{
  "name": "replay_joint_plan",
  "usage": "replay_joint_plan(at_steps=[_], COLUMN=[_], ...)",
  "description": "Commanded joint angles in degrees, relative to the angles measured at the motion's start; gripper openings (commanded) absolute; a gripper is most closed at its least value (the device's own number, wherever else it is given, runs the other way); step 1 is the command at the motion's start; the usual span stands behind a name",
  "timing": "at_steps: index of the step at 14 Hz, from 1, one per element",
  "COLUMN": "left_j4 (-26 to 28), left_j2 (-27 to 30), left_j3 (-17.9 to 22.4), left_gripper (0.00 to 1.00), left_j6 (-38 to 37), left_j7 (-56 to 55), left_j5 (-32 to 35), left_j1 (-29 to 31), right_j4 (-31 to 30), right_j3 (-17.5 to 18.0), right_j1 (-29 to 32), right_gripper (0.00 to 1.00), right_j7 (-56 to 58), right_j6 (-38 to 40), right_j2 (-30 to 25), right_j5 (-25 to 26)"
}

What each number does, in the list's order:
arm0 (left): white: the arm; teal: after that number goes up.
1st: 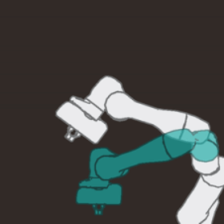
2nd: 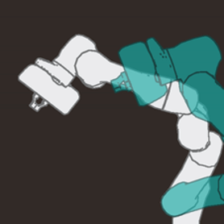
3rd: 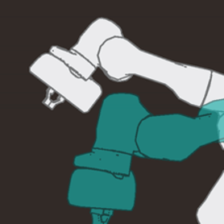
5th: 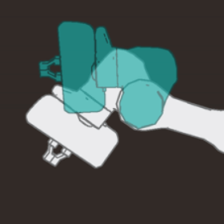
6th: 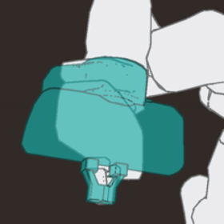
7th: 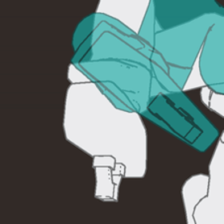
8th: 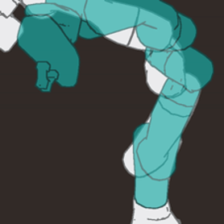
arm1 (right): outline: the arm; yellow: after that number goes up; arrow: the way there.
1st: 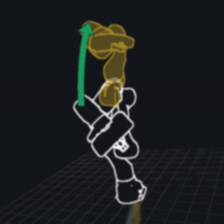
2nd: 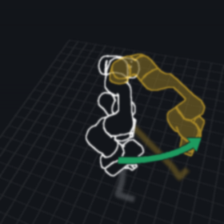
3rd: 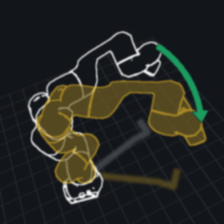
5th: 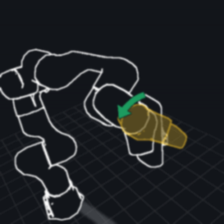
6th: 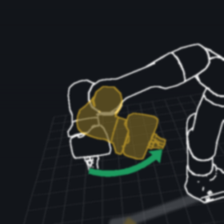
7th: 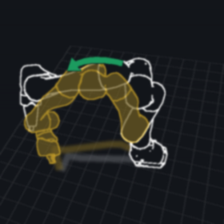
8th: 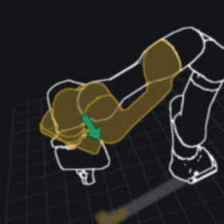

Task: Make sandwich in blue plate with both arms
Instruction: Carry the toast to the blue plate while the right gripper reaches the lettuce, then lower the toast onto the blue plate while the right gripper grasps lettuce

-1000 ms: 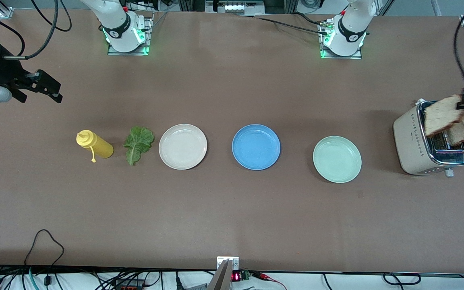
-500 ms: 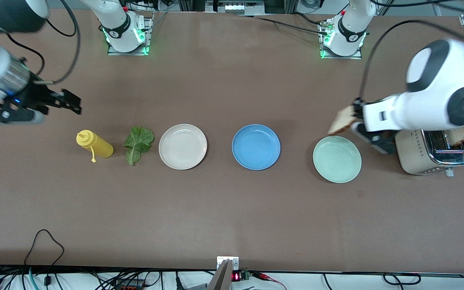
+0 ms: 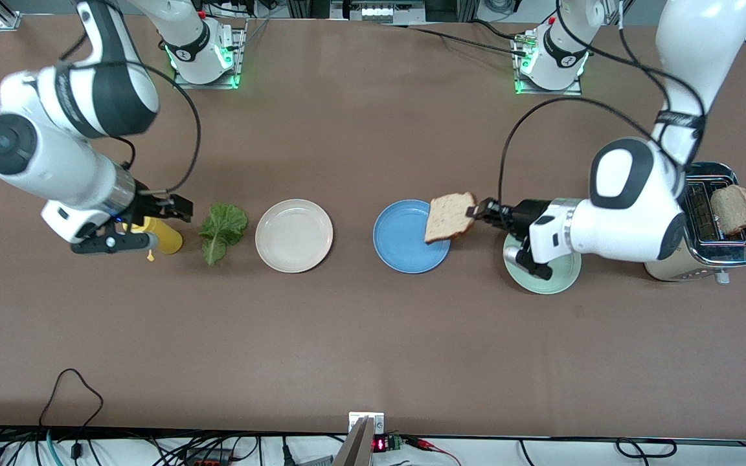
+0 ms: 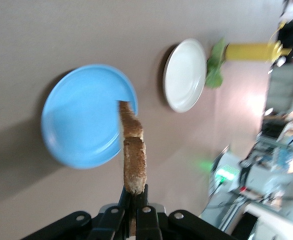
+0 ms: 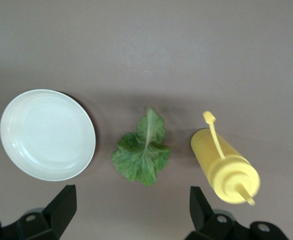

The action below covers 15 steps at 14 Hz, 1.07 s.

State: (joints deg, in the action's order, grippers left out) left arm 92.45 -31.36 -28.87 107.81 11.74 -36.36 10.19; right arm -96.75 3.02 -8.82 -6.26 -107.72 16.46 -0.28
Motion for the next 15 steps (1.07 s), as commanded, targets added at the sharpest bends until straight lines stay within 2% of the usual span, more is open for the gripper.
replay_joint_plan(at_steps=[1,5,8,15], left_j4=[5.2,14.1,16.4,16.5], left_j2=[-0.3,-0.6,-2.4,-6.9], left_j3=[-0.2,-0.2,-0.2,-0.1], left_gripper=[0.0,0.0,0.0,0.0], left_j6=[8.6,16.7,19.9,20.0], left_j7=[5.4,23.5,30.6,36.2], left_j5=[-7.2,-20.2,-26.9,-27.3], left_j1=[-1.5,-1.5,-2.5,-2.5], right_j4=[-1.3,-4.1,-5.0,-5.1], right_j3=[-0.1,-0.1,-0.2,-0.5], right_j1=[-0.6,-0.7,-0.7,-0.7], right_gripper=[1.0,1.0,1.0,1.0], right_j7=[-0.7,-0.7,-0.7,-0.4], right_j6=[-3.5,-10.0,-14.0,-20.9], right_j2=[3.2,7.9,11.3,18.2], right_j5=[-0.5,-0.5,-0.3,0.5])
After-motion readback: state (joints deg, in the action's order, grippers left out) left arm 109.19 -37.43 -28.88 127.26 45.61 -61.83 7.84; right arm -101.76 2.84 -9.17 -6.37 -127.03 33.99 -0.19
